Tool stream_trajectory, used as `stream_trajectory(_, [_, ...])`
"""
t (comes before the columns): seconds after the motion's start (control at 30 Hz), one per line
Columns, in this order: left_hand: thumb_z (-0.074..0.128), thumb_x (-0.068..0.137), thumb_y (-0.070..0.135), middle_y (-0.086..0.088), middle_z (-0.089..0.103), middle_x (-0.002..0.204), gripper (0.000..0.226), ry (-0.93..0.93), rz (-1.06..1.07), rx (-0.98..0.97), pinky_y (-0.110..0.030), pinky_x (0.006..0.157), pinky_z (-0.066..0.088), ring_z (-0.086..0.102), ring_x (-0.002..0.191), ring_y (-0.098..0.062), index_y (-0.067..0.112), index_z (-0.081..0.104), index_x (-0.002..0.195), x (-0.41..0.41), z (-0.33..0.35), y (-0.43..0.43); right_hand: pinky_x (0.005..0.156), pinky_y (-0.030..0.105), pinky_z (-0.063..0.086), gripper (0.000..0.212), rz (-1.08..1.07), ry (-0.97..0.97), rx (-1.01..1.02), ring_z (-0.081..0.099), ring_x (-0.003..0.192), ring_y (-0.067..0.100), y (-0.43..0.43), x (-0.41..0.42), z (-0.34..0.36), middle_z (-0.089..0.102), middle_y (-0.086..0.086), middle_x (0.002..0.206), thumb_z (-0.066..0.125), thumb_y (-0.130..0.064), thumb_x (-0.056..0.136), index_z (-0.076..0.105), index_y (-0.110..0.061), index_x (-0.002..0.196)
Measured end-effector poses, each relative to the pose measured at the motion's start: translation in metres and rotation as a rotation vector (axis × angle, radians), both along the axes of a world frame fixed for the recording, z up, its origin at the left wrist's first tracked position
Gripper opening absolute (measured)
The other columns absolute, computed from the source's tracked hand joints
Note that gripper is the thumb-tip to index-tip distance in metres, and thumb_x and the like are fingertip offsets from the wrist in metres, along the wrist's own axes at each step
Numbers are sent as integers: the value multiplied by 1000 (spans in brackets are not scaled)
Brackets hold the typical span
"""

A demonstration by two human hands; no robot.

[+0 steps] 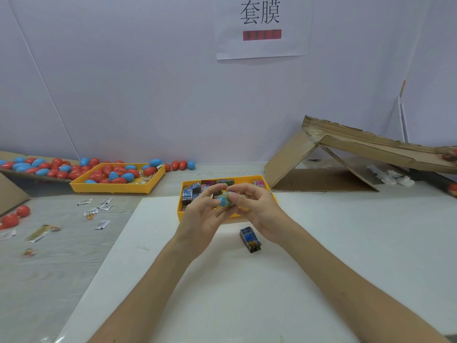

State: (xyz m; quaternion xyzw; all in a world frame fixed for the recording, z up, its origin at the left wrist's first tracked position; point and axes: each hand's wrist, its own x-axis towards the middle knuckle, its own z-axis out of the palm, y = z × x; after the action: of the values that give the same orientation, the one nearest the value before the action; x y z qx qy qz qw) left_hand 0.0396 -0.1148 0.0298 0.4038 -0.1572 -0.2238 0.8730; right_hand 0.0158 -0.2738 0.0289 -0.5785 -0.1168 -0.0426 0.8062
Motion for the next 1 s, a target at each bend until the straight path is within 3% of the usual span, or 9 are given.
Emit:
stream_trajectory(0.2, [61, 73, 3, -18, 71, 119, 36, -38, -22, -11, -34, 86, 59, 68, 114, -32, 13, 79, 103, 0, -1, 0, 78, 24, 56, 17, 61, 28, 85, 70, 89, 17, -2, -1, 2, 66, 8, 93, 73, -13, 80, 77, -11, 96])
stream_trajectory(0.37, [68, 68, 1, -17, 71, 117, 41, -98, -30, -22, -34, 89, 59, 68, 112, -30, 14, 77, 106, 0, 1, 2, 83, 28, 56, 23, 84, 31, 88, 68, 99, 16, -6, -2, 4, 70, 7, 104, 67, -19, 87, 73, -11, 108])
stream_trajectory(0.5, [65, 75, -3, -14, 70, 119, 53, -135, 15, 13, -32, 86, 57, 68, 114, -30, 14, 65, 125, 3, 0, 2, 77, 28, 54, 34, -29, 33, -38, 67, 100, 14, -5, -3, 8, 72, 4, 108, 66, -36, 88, 70, -16, 115])
stream_trajectory(0.7, [76, 69, -1, -16, 64, 119, 68, -157, 70, 70, -33, 90, 56, 66, 117, -32, 14, 58, 133, 5, -3, 1, 74, 25, 53, 35, -98, 16, -169, 66, 99, 16, -2, -4, 5, 67, 9, 109, 74, -38, 81, 73, -20, 111])
stream_trajectory(0.83, [71, 73, -5, -15, 65, 117, 64, -175, 71, 84, -32, 90, 56, 67, 111, -27, 13, 58, 133, 6, -6, 2, 74, 26, 53, 29, -53, 34, -120, 65, 94, 15, -7, -2, 6, 68, 5, 104, 76, -31, 79, 73, -16, 104])
stream_trajectory(1.0, [70, 72, -6, -12, 71, 116, 62, -202, 71, 122, -30, 88, 57, 68, 110, -26, 16, 60, 129, 8, -7, 2, 80, 28, 54, 12, 9, 64, -15, 64, 95, 20, -10, -1, 5, 66, 13, 107, 73, -15, 81, 72, -13, 93])
